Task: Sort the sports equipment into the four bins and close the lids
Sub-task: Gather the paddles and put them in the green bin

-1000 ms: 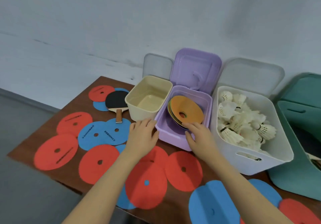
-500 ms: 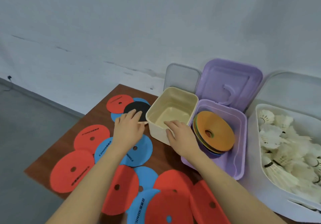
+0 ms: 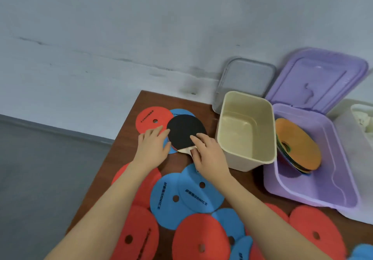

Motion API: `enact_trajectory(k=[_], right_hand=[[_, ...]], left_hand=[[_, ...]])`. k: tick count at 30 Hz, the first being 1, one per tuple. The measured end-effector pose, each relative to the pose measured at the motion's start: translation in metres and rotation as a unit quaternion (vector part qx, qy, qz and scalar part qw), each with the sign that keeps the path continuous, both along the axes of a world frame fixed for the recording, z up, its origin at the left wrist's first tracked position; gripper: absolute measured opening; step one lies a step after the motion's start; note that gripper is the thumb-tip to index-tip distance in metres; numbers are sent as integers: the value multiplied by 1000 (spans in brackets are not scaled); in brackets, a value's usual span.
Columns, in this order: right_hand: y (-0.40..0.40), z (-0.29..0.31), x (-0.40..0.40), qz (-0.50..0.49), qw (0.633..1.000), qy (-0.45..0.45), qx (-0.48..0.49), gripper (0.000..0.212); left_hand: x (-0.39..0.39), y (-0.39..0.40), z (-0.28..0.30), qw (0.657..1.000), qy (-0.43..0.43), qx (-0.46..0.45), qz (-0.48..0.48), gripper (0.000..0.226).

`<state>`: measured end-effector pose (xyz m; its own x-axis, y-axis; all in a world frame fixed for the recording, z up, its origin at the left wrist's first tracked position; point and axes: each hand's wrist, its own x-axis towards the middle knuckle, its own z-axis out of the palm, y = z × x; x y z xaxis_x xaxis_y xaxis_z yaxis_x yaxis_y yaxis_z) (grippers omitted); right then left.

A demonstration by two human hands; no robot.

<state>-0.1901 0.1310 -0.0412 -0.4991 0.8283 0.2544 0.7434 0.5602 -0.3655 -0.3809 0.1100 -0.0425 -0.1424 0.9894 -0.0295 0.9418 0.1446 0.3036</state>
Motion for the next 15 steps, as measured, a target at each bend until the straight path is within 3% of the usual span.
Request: enact_trajectory(k=[4,9,15], right_hand=[[6,-16,-26,-58,995,-40,-72,44],[25,-43,-38,-113,957,-130,-233,81],[41,-67,-43,-144,938,-166,-267,99]], left_hand=[[-25,21,-22,997,-11,-58,-49,51],[-33,49,-45,989,-12,-112,-93,56],[-39,67,-67,983,-7,-151,-109,64]])
